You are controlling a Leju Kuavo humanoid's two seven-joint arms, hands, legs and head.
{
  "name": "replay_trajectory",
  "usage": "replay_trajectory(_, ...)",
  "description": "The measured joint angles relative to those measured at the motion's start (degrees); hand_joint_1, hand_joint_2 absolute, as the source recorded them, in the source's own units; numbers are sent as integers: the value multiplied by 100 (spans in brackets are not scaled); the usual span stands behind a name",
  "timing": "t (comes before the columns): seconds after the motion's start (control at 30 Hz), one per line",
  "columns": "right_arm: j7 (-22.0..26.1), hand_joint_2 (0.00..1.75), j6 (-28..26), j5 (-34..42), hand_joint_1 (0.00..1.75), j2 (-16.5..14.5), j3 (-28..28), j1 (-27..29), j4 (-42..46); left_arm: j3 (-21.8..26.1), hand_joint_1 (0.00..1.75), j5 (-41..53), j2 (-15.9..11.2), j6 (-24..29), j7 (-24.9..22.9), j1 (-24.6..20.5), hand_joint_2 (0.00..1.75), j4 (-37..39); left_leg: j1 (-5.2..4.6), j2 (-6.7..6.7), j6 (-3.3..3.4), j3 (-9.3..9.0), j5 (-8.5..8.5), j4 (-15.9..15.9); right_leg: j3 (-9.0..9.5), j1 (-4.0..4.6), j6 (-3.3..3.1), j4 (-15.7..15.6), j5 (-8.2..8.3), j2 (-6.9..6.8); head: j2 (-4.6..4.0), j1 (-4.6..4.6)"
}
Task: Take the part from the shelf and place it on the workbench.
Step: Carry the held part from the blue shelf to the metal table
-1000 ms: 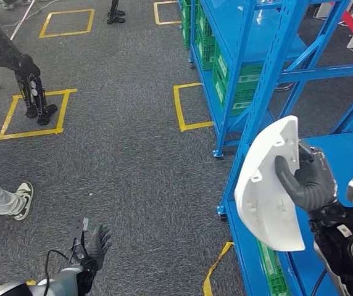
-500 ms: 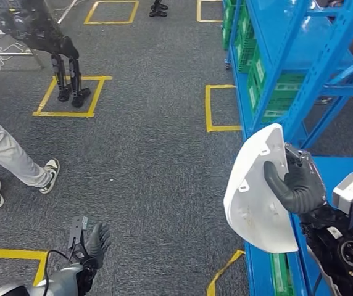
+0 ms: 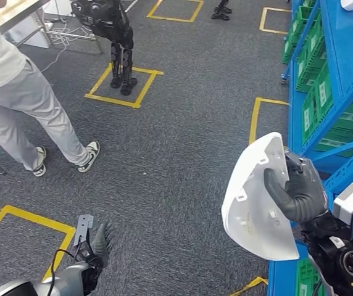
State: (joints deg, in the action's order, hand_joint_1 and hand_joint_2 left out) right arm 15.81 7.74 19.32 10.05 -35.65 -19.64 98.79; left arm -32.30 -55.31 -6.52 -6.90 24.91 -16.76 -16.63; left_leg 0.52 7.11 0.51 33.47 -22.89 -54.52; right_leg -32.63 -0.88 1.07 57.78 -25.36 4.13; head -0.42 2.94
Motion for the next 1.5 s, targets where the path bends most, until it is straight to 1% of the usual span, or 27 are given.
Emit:
replay_trajectory(0.03, 7, 175, 5, -7, 175, 0, 2, 3, 1, 0, 0, 11, 2, 9, 14, -4, 0, 0, 10, 65, -29, 27, 6, -5, 76, -4, -13, -156, 12, 76, 0, 2)
replay_trajectory(0.1, 20, 175, 18, -22, 175, -2, 5, 5, 4, 0, 0, 33, -5, 27, 28, 3, 0, 0, 24, 200, -102, 75, 38, 11, 155, -5, -37, -241, -30, -4, 0, 7)
replay_trajectory(0.13, 26, 175, 21, -28, 175, -4, 9, 6, 7, -1, 0, 38, -6, 34, 29, 17, 0, 0, 18, 157, -135, 87, 31, 0, 179, -13, -62, -270, -16, -75, 0, 12)
replay_trajectory(0.2, 43, 175, 25, -32, 175, -10, 22, 4, 13, -2, 0, 42, -19, 39, 30, 19, 0, 0, -13, -182, -191, 234, -138, -301, 241, -35, -126, -348, 9, -231, 0, 53)
replay_trajectory(0.27, 52, 175, 29, -35, 175, -15, 33, 15, 14, -2, 0, 42, -26, 44, 33, -8, 0, 0, -5, -559, -234, 628, -474, -1046, 264, -18, -167, -374, 6, -393, 0, 96)
replay_trajectory(0.33, 53, 175, 36, -40, 175, -18, 35, 38, 12, -2, 0, 35, -17, 44, 36, -15, 0, 0, 27, -656, -269, 981, -637, -1650, 267, -9, -177, -374, -12, -558, 0, 107)
replay_trajectory(0.37, 54, 175, 39, -44, 175, -19, 36, 48, 11, -2, 0, 28, -14, 43, 36, -9, 0, 0, 40, -676, -282, 999, -561, -1647, 274, -10, -172, -372, -25, -639, 0, 115)
replay_trajectory(0.4, 56, 175, 41, -45, 175, -19, 38, 54, 11, -2, 0, 21, -15, 42, 36, -5, 0, 0, 49, -712, -288, 882, -388, -1399, 287, -14, -159, -370, -41, -715, 0, 126)
replay_trajectory(0.47, 60, 175, 43, -48, 175, -20, 42, 56, 13, -2, 0, 8, -24, 38, 36, -14, 0, 0, 39, -915, -278, 428, -5, -538, 326, -5, -111, -360, -88, -852, 0, 150)
replay_trajectory(0.53, 68, 175, 59, -51, 175, -21, 44, 49, 15, -2, 0, -16, -28, 32, 34, -33, 0, 0, 4, -1050, -211, 158, 137, -22, 361, 27, -49, -351, -138, -960, 0, 153)
replay_trajectory(0.63, 78, 175, 98, -80, 175, -23, 45, 37, 26, -2, 0, -90, -28, 2, 14, -30, 0, 0, -10, -886, -94, 135, 108, 31, 414, 37, 44, -358, -211, -1090, 0, 109)
replay_trajectory(0.7, 74, 175, 119, -102, 175, -24, 45, 14, 36, -2, 0, -126, -30, -26, -5, -27, 0, 0, 20, -763, -34, 97, 108, 55, 343, 11, 99, -124, -397, -893, 0, 72)
replay_trajectory(0.77, 68, 175, 128, -112, 175, -24, 45, -5, 40, -2, 0, -134, -31, -41, -23, -33, 0, 0, 33, -648, 9, 76, 102, 62, 7, -4, 120, 620, -767, -566, 0, 21)
replay_trajectory(0.8, 65, 175, 130, -114, 175, -24, 42, -5, 40, -2, 0, -134, -29, -46, -31, -35, 0, 0, 29, -581, 24, 75, 99, 61, -219, -4, 122, 1068, -931, -483, 0, 7)
replay_trajectory(0.83, 62, 175, 132, -118, 175, -24, 39, 0, 39, -2, 0, -134, -27, -53, -36, -33, 0, 0, 24, -504, 32, 72, 96, 59, -402, -4, 121, 1394, -1007, -447, 0, 2)
replay_trajectory(0.87, 59, 175, 133, -120, 175, -24, 36, 2, 38, -2, 0, -135, -25, -60, -41, -31, 0, 0, 20, -417, 35, 65, 92, 57, -493, -4, 114, 1510, -962, -432, 0, 0)
replay_trajectory(0.93, 56, 175, 135, -127, 175, -24, 35, -5, 38, -2, 0, -138, -19, -70, -49, -28, 0, 0, 19, -239, 27, 39, 84, 50, -351, -5, 73, 1028, -544, -368, 0, -6)
replay_trajectory(1.0, 54, 175, 134, -132, 175, -23, 36, -27, 39, -2, 0, -133, -7, -74, -50, -31, 0, 0, 18, -77, -1, 27, 70, 36, -51, -15, 9, 220, -119, -120, 0, -18)
replay_trajectory(1.07, 46, 175, 133, -136, 175, -22, 34, -58, 40, -2, 0, -99, -6, -70, -41, -33, 0, 0, 26, 54, -56, 75, 77, 21, 136, -19, -22, -196, -30, 38, 0, -24)
replay_trajectory(1.13, 23, 175, 132, -143, 175, -24, 30, -95, 45, -2, 0, -53, -27, -53, -29, -17, 0, 0, 34, 159, -130, 127, 110, 30, 201, -25, -43, -276, -58, -60, 0, -17)
replay_trajectory(1.2, -11, 175, 130, -149, 175, -25, 28, -130, 57, -2, 0, -21, -39, -28, -15, -1, 0, 0, 5, -87, -198, 213, 22, -117, 243, -45, -99, -333, -28, -208, 0, 15)
replay_trajectory(1.27, -42, 175, 117, -151, 175, -24, 32, -148, 65, -2, 0, -7, -42, -2, -3, -12, 0, 0, -11, -510, -250, 521, -294, -737, 277, -36, -148, -370, -17, -368, 0, 57)
replay_trajectory(1.33, -73, 175, 107, -151, 175, -24, 28, -145, 66, -2, 0, 6, -38, 28, 5, -22, 0, 0, 10, -658, -283, 942, -593, -1533, 277, -15, -167, -371, -30, -531, 0, 80)
replay_trajectory(1.37, -87, 175, 105, -152, 175, -24, 25, -142, 67, -2, 0, 13, -34, 39, 9, -20, 0, 0, 18, -675, -290, 1049, -613, -1717, 279, -11, -167, -371, -38, -611, 0, 89)
replay_trajectory(1.4, -99, 175, 101, -152, 175, -24, 22, -141, 68, -2, 0, 17, -33, 48, 12, -17, 0, 0, 22, -686, -291, 1026, -523, -1659, 286, -10, -164, -371, -50, -688, 0, 98)
replay_trajectory(1.43, -109, 175, 92, -152, 175, -24, 22, -142, 71, -2, 0, 18, -36, 51, 12, -16, 0, 0, 23, -720, -284, 871, -348, -1361, 300, -10, -155, -371, -64, -758, 0, 108)
replay_trajectory(1.5, -121, 175, 84, -152, 175, -24, 23, -145, 86, -2, 0, 19, -44, 52, 12, -31, 0, 0, -7, -938, -243, 397, 4, -497, 340, 12, -113, -366, -107, -883, 0, 131)
